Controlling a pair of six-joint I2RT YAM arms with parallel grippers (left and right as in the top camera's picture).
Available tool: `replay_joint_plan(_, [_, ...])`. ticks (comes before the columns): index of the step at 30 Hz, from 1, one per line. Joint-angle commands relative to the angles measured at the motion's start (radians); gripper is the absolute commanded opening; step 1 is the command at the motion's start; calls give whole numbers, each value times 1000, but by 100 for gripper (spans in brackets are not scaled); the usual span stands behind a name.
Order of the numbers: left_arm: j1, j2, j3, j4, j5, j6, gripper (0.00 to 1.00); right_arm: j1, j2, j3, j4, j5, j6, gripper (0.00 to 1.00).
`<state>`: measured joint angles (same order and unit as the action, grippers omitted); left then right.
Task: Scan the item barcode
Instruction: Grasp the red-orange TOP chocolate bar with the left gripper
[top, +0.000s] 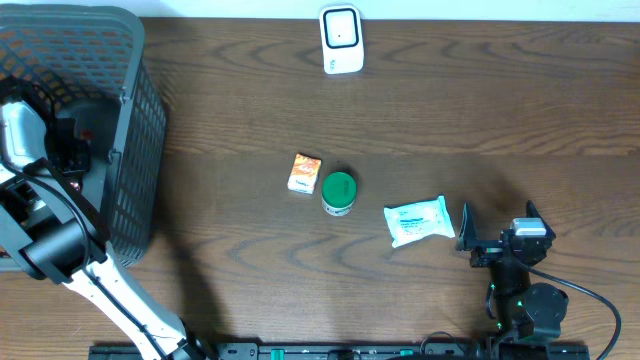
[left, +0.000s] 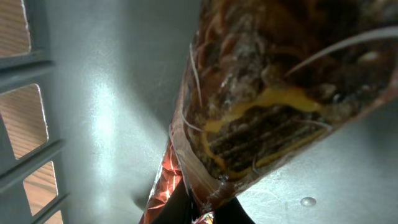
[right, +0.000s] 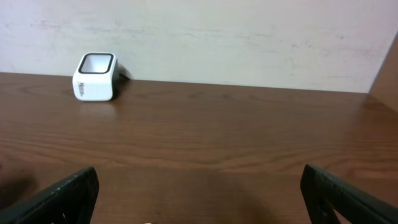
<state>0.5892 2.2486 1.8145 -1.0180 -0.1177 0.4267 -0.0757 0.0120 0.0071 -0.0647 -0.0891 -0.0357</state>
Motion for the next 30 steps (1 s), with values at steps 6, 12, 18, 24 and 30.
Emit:
replay_joint_plan(6, [-11, -46, -5, -54, 74, -153, 7, -2, -5, -2, -4, 5, 13, 99])
replay_joint_plan(12, [-14, -235, -3, -66, 192, -272, 7, -2, -5, -2, -4, 5, 13, 99])
replay_joint_plan(18, [-14, -397, -3, -108, 402, -330, 7, -2, -5, -2, -4, 5, 13, 99])
replay_joint_plan(24, [-14, -512, -3, -110, 772, -400, 7, -2, -5, -2, -4, 5, 13, 99])
replay_joint_plan(30, [-43, -577, -3, -143, 1057, -403, 7, -2, -5, -2, -4, 5, 13, 99])
